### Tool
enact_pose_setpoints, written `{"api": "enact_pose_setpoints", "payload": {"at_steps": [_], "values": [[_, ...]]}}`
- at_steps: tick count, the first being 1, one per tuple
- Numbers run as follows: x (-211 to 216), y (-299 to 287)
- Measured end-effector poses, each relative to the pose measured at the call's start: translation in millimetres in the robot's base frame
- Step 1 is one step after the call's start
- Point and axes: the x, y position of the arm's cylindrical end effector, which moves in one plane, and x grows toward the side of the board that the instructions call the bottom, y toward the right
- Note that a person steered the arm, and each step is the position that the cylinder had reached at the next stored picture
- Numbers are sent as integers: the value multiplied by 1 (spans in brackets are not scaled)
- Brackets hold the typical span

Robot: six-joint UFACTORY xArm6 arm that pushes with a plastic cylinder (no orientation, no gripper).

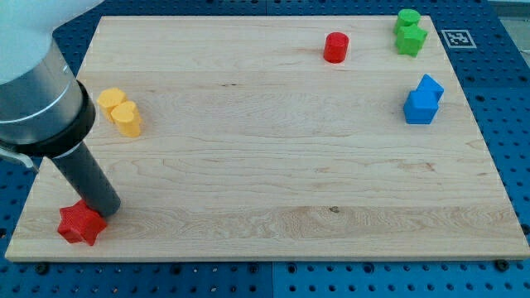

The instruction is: Move your arm to the right of the red circle

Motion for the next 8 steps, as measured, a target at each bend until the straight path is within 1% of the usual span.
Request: {"api": "enact_pose_setpoints", "payload": {"at_steps": [1, 2, 3, 5, 6, 8], "values": [[0, 5], [0, 49], [0, 68], [0, 71], [-13, 90], [-24, 152]]}}
